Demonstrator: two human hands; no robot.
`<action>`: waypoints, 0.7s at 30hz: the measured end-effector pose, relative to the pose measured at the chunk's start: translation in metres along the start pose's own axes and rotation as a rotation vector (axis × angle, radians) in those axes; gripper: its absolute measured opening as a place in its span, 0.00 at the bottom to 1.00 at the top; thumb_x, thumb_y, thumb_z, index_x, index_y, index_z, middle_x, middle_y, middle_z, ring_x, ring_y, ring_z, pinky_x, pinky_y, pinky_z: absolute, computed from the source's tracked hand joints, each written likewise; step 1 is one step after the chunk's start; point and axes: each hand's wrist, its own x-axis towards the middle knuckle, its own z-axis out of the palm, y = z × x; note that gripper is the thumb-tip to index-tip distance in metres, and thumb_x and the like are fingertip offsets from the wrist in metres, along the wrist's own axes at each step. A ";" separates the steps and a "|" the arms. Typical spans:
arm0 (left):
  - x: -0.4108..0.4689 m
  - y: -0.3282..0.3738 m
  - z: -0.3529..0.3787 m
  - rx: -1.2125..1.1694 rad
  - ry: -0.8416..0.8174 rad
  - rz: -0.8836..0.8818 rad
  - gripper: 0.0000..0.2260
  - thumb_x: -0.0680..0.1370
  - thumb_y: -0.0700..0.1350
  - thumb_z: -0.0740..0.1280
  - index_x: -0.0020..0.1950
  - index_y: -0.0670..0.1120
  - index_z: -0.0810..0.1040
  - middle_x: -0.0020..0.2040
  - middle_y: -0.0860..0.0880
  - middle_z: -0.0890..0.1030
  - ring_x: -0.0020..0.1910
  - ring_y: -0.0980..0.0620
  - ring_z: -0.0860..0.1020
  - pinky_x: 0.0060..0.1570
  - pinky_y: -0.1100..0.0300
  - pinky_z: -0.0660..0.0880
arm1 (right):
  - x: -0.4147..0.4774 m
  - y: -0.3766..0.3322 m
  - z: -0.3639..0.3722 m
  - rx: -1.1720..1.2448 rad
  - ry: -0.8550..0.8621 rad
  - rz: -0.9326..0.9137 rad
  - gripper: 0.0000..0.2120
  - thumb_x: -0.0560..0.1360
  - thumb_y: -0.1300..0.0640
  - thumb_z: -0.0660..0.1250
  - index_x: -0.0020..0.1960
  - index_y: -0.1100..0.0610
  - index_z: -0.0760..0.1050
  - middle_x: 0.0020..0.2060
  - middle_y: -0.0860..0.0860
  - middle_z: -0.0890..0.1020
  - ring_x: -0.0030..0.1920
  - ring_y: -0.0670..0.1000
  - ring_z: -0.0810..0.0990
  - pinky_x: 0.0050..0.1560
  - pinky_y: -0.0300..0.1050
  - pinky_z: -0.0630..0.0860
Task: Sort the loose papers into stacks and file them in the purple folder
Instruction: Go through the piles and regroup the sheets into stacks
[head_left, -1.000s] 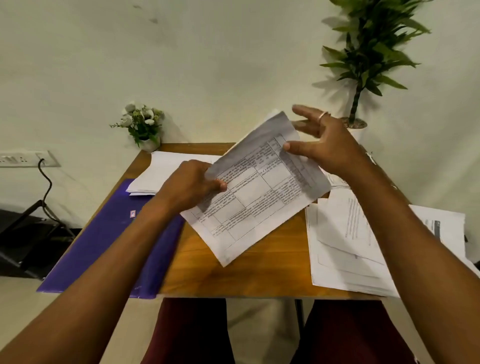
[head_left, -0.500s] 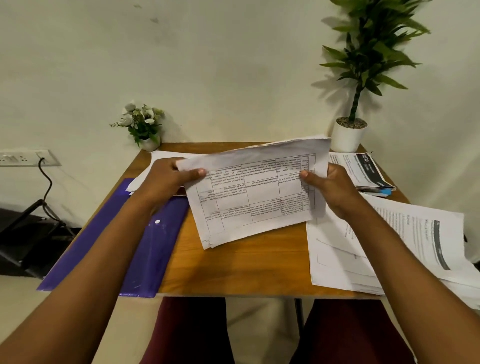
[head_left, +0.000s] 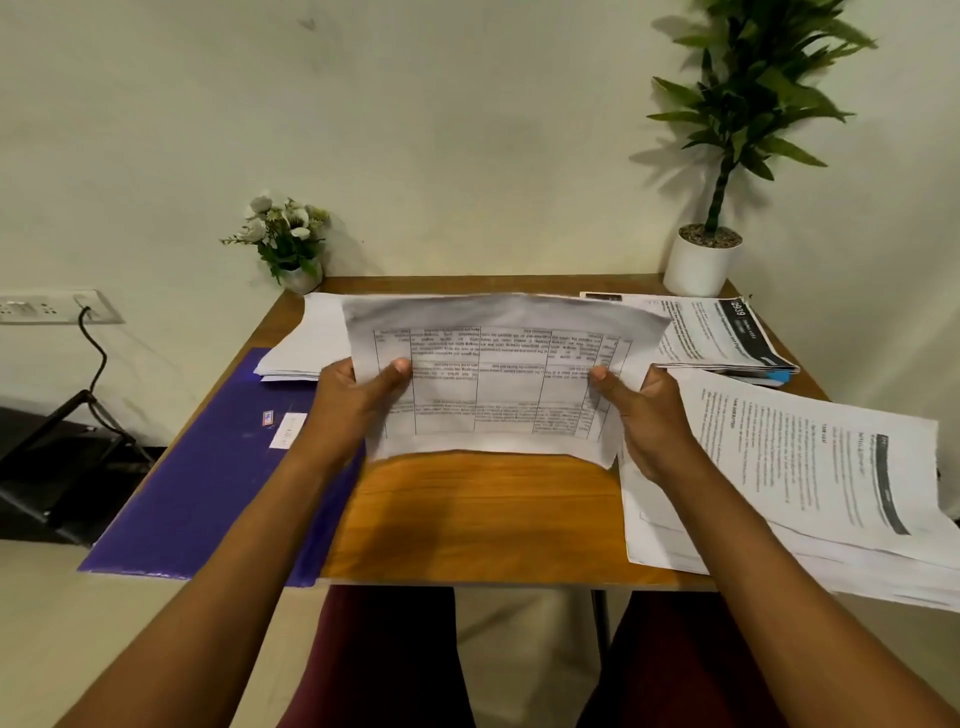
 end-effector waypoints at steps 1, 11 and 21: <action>-0.004 -0.009 -0.001 0.010 -0.017 -0.033 0.11 0.79 0.42 0.70 0.61 0.45 0.81 0.56 0.49 0.86 0.56 0.48 0.84 0.50 0.58 0.82 | -0.003 0.006 0.001 -0.014 -0.011 0.022 0.12 0.79 0.55 0.69 0.61 0.47 0.75 0.52 0.42 0.84 0.49 0.45 0.86 0.39 0.35 0.80; -0.010 -0.028 -0.009 -0.001 -0.035 -0.038 0.14 0.79 0.39 0.70 0.64 0.43 0.79 0.60 0.46 0.85 0.59 0.46 0.83 0.56 0.53 0.81 | -0.003 0.010 -0.001 -0.094 -0.055 0.015 0.16 0.77 0.53 0.71 0.64 0.47 0.74 0.53 0.39 0.83 0.47 0.40 0.85 0.42 0.36 0.82; -0.018 -0.036 -0.002 -0.098 -0.059 -0.080 0.12 0.81 0.36 0.66 0.64 0.43 0.78 0.59 0.47 0.85 0.60 0.46 0.83 0.53 0.55 0.82 | -0.011 0.028 -0.003 -0.167 -0.062 0.079 0.11 0.79 0.51 0.70 0.59 0.42 0.74 0.53 0.39 0.83 0.51 0.44 0.82 0.42 0.36 0.81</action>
